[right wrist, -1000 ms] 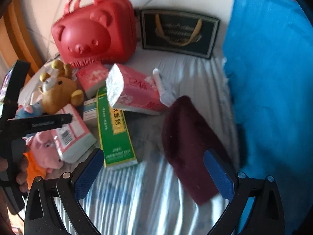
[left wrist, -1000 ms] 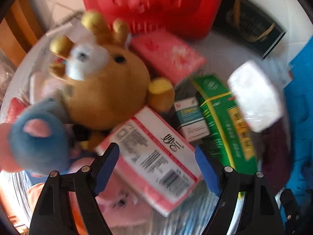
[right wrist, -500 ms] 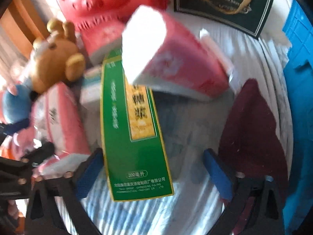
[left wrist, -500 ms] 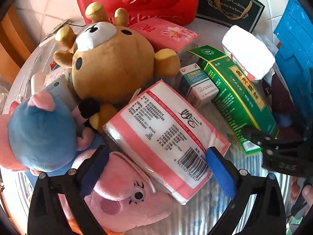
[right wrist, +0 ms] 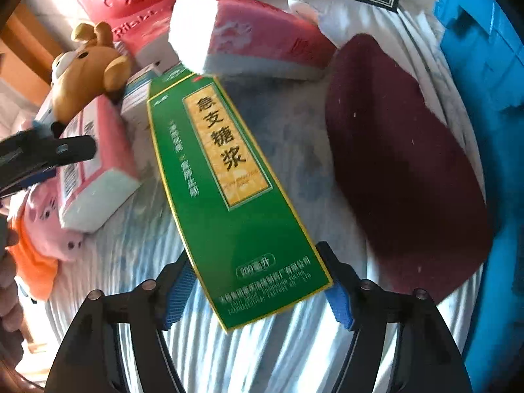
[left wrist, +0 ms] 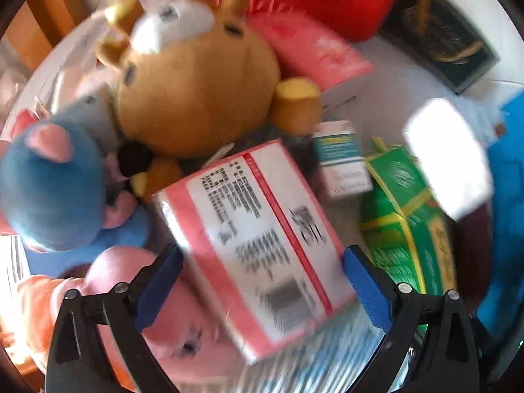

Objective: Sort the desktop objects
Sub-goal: 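Grasp the pink-white tissue pack with the left tool while the right tool grasps the green syrup box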

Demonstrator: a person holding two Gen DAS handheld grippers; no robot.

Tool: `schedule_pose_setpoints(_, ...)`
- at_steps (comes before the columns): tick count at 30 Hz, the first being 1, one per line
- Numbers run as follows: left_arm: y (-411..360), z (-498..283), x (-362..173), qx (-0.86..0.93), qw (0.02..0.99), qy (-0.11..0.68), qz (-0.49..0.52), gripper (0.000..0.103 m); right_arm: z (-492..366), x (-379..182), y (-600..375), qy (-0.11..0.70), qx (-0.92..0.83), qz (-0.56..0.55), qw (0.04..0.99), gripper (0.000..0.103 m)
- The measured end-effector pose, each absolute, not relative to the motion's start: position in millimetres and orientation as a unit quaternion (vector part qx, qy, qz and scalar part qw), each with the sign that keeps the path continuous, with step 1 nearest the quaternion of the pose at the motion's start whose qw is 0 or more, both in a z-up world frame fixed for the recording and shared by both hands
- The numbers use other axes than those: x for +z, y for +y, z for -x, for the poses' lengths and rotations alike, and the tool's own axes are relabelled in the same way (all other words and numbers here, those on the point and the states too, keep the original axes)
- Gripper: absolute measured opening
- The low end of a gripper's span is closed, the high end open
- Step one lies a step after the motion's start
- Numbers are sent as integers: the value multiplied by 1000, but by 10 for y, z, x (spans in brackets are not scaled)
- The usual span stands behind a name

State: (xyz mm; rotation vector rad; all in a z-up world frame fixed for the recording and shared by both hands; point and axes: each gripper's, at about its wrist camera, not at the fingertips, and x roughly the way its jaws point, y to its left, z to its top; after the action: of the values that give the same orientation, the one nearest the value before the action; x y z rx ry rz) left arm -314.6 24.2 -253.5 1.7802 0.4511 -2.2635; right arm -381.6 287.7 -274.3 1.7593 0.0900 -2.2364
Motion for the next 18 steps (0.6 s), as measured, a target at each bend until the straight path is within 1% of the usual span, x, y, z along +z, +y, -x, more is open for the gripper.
schedule_pose_setpoints(2,297,3188,-2587,-776,111,129,-608,103,3863,-2740,2824,46,-779,-608,147,85)
schedule_pose_setpoints(3,334,3163,-2564,-783,101,115,-603,103,3880,-2717,2789,53,-782,-602,149,95)
schedule_pose_setpoints(4,384,3118,-2549,-789,82,98,-601,101,3887,-2684,2764,58,-786,-596,153,98)
schedule_pose_setpoints(8,572,2674,-2542,-797,9,41,-602,99,3873,-2512,2704,75,-794,-580,166,98)
schedule_pose_setpoints(11,650,2395,-2535,-804,-11,8,-594,99,3848,-2375,2722,72,-794,-576,180,97)
schedule_pose_setpoints(12,661,2342,-2534,-807,-12,2,-591,99,3849,-2340,2715,74,-794,-575,184,93)
schedule_pose_setpoints(13,666,2308,-2528,-810,-11,-1,-587,99,3861,-2324,2692,79,-793,-575,188,85)
schedule_pose_setpoints(16,656,2334,-2519,-810,-6,4,-587,98,4017,-2493,2521,95,-783,-584,191,76)
schedule_pose_setpoints(17,647,2340,-2507,-810,-3,6,-587,97,4066,-2554,2490,97,-779,-589,190,70)
schedule_pose_setpoints(18,641,2339,-2494,-810,-2,6,-586,96,4091,-2604,2460,99,-775,-595,189,59)
